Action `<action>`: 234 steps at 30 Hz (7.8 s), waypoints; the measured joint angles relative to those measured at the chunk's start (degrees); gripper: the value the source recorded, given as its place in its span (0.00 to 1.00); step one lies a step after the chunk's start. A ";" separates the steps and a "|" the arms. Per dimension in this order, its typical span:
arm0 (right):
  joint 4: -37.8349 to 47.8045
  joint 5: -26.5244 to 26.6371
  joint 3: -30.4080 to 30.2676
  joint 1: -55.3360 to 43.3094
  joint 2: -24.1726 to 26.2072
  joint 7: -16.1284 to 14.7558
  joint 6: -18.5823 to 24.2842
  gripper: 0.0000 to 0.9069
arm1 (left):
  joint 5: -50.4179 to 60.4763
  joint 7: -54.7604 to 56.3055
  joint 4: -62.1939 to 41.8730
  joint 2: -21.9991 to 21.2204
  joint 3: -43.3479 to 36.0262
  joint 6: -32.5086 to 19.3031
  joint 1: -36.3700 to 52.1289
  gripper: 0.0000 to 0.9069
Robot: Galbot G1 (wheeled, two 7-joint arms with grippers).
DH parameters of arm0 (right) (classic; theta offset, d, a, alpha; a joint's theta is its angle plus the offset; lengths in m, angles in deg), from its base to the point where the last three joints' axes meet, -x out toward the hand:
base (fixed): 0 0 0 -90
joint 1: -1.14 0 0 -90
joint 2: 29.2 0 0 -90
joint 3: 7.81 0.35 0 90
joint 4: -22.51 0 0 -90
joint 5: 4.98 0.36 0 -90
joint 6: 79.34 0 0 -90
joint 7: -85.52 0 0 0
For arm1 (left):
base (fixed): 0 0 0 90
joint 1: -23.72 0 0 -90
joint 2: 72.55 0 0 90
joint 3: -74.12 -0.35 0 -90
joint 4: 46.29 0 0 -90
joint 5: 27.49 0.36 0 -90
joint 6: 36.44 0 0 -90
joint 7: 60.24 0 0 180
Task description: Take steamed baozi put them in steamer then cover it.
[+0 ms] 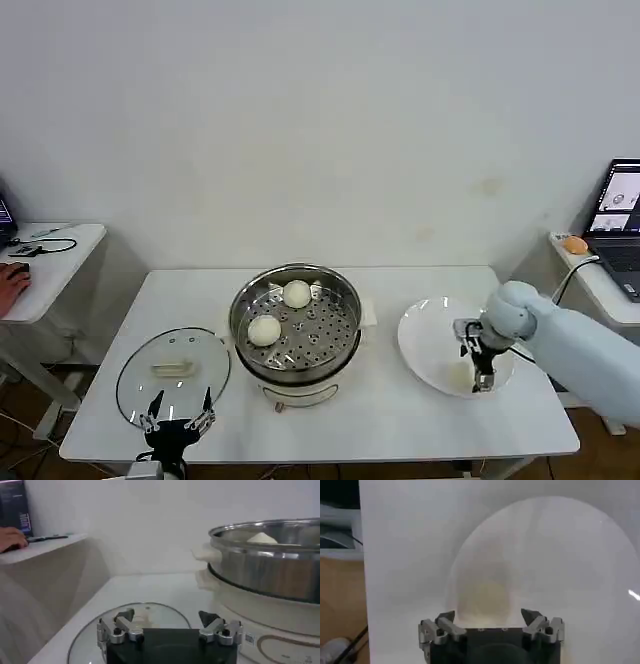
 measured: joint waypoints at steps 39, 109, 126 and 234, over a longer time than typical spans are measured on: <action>-2.03 9.14 -3.64 -18.30 -0.84 -2.48 0.52 0.62 | -0.63 0.34 -0.77 -0.14 0.02 0.14 1.76 1.00; -3.87 4.65 -27.14 -32.63 -35.36 -1.57 39.26 0.63 | -1.16 0.64 0.63 -1.40 1.60 0.13 0.28 1.00; -6.77 4.73 -27.48 -32.66 -33.81 -1.78 38.33 1.00 | -1.08 0.60 0.53 -1.46 1.33 0.09 0.27 1.00; 17.39 -5.65 2.44 -3.25 -4.86 9.22 6.41 1.00 | -0.29 0.10 2.36 -1.03 -0.16 0.96 -1.77 1.00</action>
